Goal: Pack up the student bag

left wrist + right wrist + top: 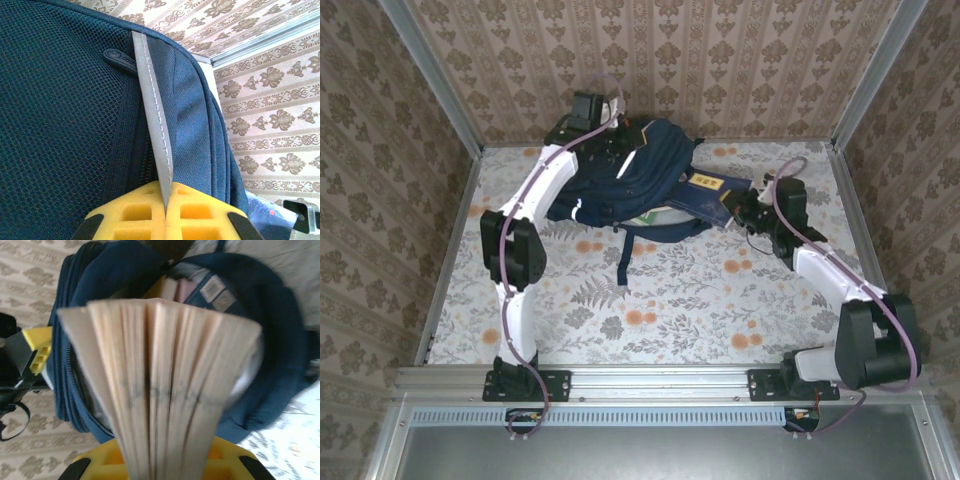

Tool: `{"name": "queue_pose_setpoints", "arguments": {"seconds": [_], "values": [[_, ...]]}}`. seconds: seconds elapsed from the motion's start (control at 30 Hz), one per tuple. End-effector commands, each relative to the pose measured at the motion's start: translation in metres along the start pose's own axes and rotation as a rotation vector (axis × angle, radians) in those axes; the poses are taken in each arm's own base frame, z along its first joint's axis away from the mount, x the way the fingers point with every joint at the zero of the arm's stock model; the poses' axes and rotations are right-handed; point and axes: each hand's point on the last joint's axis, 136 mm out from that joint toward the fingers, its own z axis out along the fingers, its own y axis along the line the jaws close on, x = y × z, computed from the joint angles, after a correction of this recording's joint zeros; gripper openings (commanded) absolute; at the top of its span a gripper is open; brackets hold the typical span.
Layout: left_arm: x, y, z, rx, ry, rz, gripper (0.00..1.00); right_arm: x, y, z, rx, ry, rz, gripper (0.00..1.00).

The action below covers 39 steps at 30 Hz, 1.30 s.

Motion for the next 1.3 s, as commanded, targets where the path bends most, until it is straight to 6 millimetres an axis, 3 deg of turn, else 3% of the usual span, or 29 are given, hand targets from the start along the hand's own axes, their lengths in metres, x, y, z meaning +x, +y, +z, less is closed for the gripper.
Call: {"name": "queue_pose_setpoints", "arguments": {"seconds": [0.0, 0.13, 0.3, 0.6, 0.63, 0.73, 0.83, 0.9, 1.1, 1.27], "values": [[-0.023, -0.071, -0.056, 0.156, -0.102, 0.084, 0.00, -0.006, 0.059, 0.012, -0.196, 0.007, -0.081, 0.00], [-0.024, -0.074, -0.066, 0.182, -0.115, 0.063, 0.00, -0.002, 0.068, 0.042, -0.253, 0.045, -0.073, 0.00], [-0.028, -0.083, -0.078, 0.230, -0.123, 0.045, 0.00, 0.009, 0.066, 0.100, -0.242, 0.120, -0.022, 0.00], [-0.033, -0.088, -0.082, 0.256, -0.134, 0.020, 0.00, 0.089, 0.085, 0.215, -0.161, 0.236, -0.038, 0.00], [-0.034, -0.087, -0.083, 0.257, -0.136, 0.014, 0.00, 0.099, 0.086, 0.226, -0.141, 0.244, -0.048, 0.06], [-0.041, -0.076, -0.084, 0.247, -0.149, -0.015, 0.00, 0.124, 0.083, 0.247, -0.080, 0.285, -0.086, 0.48], [-0.051, -0.063, -0.091, 0.250, -0.173, -0.055, 0.00, 0.118, 0.080, 0.236, -0.066, 0.230, -0.103, 0.70], [-0.056, -0.057, -0.096, 0.251, -0.190, -0.070, 0.00, 0.109, 0.081, 0.221, -0.063, 0.196, -0.133, 0.79], [-0.064, -0.048, -0.103, 0.258, -0.214, -0.089, 0.00, 0.106, 0.100, 0.190, -0.133, 0.253, -0.195, 0.87], [-0.063, -0.039, -0.104, 0.239, -0.222, -0.094, 0.00, 0.110, 0.091, 0.165, -0.107, 0.293, -0.226, 0.88]]}}
